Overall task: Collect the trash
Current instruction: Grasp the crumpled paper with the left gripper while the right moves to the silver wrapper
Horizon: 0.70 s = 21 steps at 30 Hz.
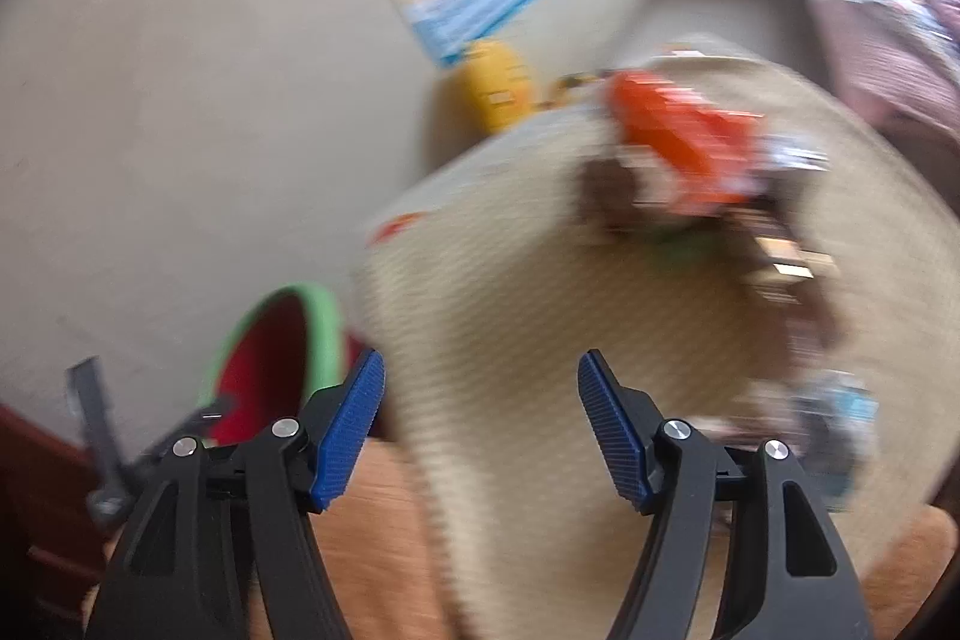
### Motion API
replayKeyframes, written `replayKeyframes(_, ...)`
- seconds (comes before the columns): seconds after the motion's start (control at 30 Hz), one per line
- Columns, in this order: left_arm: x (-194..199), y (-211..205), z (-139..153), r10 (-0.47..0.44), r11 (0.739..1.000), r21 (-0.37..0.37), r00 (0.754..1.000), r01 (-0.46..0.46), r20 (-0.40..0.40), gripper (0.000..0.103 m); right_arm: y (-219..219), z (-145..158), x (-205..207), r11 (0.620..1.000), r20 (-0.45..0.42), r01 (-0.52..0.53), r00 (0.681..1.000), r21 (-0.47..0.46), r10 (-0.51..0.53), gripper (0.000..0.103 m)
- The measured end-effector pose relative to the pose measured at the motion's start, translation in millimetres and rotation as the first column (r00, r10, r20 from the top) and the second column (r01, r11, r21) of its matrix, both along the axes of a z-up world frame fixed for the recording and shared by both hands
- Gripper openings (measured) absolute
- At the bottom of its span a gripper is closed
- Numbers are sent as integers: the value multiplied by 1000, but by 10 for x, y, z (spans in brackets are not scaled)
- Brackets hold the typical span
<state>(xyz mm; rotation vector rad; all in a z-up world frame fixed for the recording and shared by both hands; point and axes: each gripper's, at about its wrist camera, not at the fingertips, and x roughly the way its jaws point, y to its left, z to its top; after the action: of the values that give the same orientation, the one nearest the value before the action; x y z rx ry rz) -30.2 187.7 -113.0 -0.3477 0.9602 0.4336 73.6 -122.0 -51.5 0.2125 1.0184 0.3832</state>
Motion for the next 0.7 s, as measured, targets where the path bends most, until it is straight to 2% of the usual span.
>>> replayKeyframes(0.13,26,-207,115,-42,999,23,999,41,23,67,-755,-105,-91,985,4,163,987,-62,-163,66)
replayKeyframes(0.3,111,-494,200,-99,993,59,995,98,16,67,-1297,-331,-169,964,-36,259,965,-64,-261,66)
replayKeyframes(0.47,247,-908,267,-189,980,69,982,188,14,67,-1392,-514,-216,966,-90,256,962,-35,-258,66)
replayKeyframes(0.57,314,-1197,302,-254,964,80,967,253,9,67,-1386,-624,-233,972,-120,235,964,-18,-236,73)
replayKeyframes(0.7,431,-1676,343,-376,926,40,926,375,27,67,-1477,-709,-247,967,-134,254,958,-3,-252,73)
